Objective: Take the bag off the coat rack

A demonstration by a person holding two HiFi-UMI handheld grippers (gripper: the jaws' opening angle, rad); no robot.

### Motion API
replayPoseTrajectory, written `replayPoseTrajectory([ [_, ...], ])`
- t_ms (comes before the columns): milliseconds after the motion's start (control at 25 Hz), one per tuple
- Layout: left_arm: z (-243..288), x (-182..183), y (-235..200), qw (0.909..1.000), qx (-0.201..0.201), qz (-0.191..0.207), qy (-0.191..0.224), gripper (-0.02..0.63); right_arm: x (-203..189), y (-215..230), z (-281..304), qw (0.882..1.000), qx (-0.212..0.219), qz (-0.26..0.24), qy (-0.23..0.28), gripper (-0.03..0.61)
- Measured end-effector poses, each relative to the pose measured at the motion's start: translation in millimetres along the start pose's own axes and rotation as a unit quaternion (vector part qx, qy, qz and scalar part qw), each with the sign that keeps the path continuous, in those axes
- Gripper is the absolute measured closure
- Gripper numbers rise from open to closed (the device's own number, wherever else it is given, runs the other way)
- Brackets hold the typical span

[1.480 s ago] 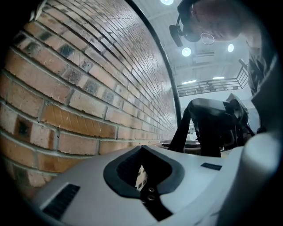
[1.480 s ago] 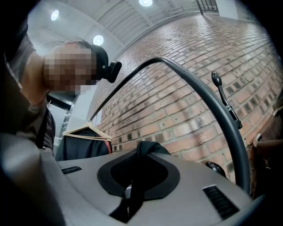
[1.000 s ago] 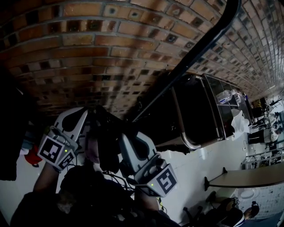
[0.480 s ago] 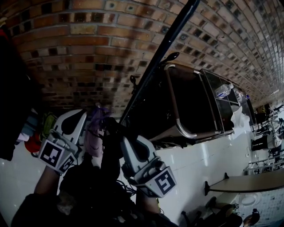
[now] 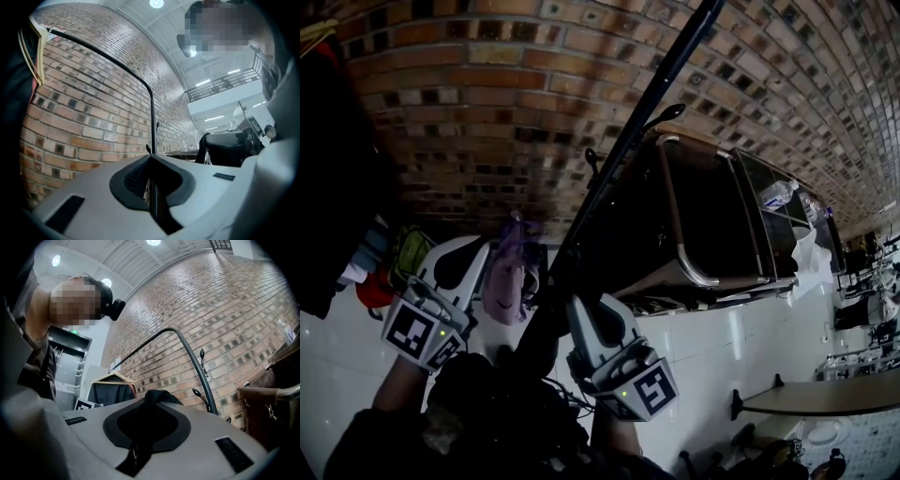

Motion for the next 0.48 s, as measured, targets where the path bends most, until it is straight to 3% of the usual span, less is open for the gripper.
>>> replayPoseTrajectory([
  [480, -64, 5, 6, 0.9998, -0.015, 0.010, -0.010, 0.586, 1, -55, -5, 1.000, -0.015, 0.009, 0.006, 0.555],
])
Point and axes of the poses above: the fingertips, and each gripper's own axes: z forward along the fingers, y to its right, x out of its top, the point moved 4 cm from there along -z, backward along the fingers, and after that the axes turned 13 degrees about -z, right-handed, at the moved point
